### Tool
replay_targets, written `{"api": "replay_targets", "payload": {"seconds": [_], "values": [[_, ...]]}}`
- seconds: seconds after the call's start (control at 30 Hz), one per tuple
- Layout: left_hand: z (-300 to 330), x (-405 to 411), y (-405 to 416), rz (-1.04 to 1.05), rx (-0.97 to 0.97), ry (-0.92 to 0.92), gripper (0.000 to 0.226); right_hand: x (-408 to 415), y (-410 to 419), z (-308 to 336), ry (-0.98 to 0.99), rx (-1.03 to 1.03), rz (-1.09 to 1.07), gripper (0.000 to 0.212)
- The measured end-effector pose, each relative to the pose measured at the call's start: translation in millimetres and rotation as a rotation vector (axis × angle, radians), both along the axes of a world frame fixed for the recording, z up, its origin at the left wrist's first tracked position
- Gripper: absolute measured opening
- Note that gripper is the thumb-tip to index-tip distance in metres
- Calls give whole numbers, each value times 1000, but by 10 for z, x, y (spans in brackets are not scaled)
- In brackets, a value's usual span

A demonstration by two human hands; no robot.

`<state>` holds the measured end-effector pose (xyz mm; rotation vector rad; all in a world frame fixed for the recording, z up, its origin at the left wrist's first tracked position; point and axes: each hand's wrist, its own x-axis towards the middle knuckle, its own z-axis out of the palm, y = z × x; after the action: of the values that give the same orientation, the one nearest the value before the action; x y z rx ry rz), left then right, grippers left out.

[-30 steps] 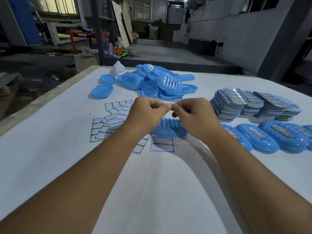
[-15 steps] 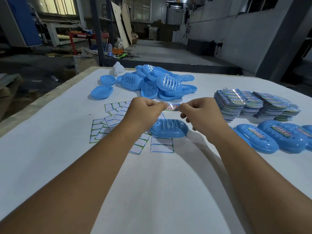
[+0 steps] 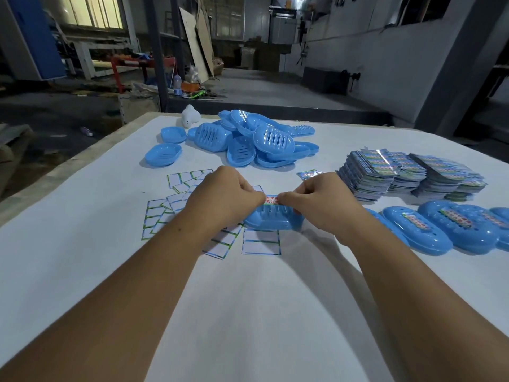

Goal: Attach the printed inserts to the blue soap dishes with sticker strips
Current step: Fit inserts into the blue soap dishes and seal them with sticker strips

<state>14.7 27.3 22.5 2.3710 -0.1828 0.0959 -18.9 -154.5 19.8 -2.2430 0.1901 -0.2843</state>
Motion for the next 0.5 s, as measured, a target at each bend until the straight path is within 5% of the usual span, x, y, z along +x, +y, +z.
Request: {"api": "replay_targets", "payload": {"seconds": [0.5], "values": [[-59, -6, -57, -4, 186, -67, 21, 35, 0, -44, 11, -176, -26, 31]]}}
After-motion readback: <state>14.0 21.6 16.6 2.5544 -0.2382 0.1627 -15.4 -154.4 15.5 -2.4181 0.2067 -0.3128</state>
